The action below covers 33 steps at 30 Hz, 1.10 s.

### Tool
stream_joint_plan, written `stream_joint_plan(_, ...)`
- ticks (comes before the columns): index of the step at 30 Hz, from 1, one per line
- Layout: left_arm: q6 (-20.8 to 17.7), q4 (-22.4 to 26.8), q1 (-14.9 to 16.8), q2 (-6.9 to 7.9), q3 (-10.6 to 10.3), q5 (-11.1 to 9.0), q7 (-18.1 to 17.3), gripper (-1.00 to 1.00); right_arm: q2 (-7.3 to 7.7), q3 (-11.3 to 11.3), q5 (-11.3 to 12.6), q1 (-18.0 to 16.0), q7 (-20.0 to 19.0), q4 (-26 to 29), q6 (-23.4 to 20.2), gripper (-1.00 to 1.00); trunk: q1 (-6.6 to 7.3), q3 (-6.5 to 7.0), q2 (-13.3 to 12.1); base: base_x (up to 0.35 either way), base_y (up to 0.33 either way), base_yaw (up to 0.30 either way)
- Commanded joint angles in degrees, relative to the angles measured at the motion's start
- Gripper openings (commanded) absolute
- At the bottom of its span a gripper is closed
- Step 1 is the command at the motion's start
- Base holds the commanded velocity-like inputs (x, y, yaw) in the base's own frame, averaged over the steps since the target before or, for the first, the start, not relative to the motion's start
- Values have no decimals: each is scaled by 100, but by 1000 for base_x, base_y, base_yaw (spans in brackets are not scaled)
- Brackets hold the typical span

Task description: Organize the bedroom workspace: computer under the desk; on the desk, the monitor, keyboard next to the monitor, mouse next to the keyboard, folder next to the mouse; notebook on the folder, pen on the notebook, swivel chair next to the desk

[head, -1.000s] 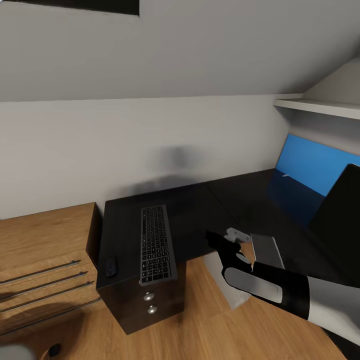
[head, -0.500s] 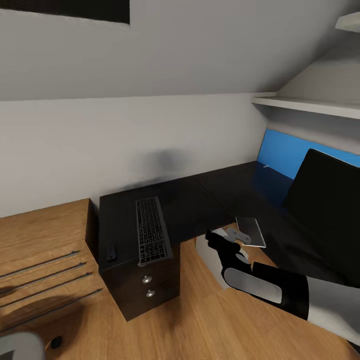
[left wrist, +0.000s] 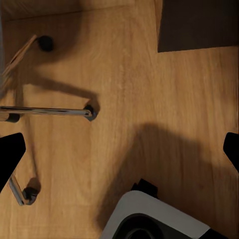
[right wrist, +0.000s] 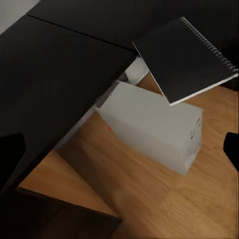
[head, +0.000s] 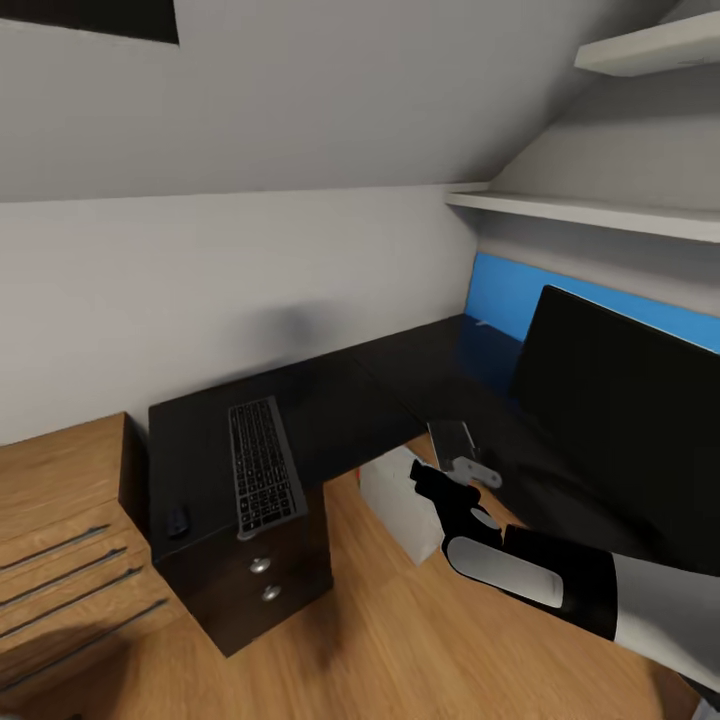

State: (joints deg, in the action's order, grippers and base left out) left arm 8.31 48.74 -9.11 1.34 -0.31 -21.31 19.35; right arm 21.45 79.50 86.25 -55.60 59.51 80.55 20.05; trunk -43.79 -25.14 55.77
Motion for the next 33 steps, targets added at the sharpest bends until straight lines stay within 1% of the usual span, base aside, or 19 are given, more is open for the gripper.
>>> stream_joint_plan(1,22,23,-3,3,-6,-59,11,100,-1,17,25,-12,8,5,31,100,-1,-6,5,-3,1,-291)
stream_joint_plan(2,20,33,-3,4,-4,-61,9,100,-3,18,26,-12,8,3,31,100,-1,-6,5,-2,1,-291)
stream_joint_plan(6,15,60,-3,0,3,-64,2,100,-16,20,30,-12,7,-2,33,100,-89,-80,165,-1,0,-269)
stream_joint_plan(10,9,64,-3,-1,4,-66,-4,100,-35,21,32,-12,7,-3,33,100,-177,-155,326,0,0,-139)
stream_joint_plan(17,5,65,-3,-2,5,-66,-14,100,-103,21,32,-12,2,-30,34,100,-331,-283,606,0,0,-36)
stream_joint_plan(24,2,65,-3,-2,5,-71,-23,100,-197,21,24,-12,-13,-199,28,100,-484,-409,887,0,0,-7)
stream_joint_plan(33,-5,70,-3,-4,-8,-76,-27,100,-225,21,28,-12,-30,-238,25,100,-682,-570,1248,0,0,0)
